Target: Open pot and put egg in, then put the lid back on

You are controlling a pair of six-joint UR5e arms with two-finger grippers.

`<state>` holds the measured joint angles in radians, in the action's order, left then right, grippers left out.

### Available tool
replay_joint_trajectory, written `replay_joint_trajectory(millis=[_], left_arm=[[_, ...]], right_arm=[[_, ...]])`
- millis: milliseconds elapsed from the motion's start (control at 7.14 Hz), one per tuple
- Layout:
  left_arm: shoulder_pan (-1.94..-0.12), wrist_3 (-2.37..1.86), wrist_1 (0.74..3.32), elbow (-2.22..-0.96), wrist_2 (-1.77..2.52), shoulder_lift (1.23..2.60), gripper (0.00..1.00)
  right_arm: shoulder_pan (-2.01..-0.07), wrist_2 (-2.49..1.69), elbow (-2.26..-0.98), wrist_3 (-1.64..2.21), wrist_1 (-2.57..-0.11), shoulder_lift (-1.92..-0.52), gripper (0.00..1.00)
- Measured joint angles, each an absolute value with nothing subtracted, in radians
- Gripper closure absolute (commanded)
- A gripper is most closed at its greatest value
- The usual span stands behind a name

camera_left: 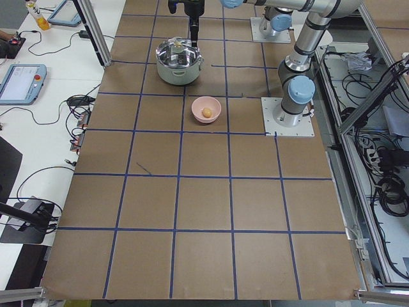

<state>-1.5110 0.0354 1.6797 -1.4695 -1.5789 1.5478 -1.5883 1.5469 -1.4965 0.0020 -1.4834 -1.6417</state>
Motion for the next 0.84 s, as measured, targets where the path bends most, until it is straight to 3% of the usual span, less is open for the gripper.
replay_joint_trajectory(millis=[840], left_arm=[[-1.509,0.031,1.669,-1.473,-1.576,1.547,0.0]], right_arm=[[-1.609,1.539,-1.493,-0.002,-1.523,-1.595,0.0]])
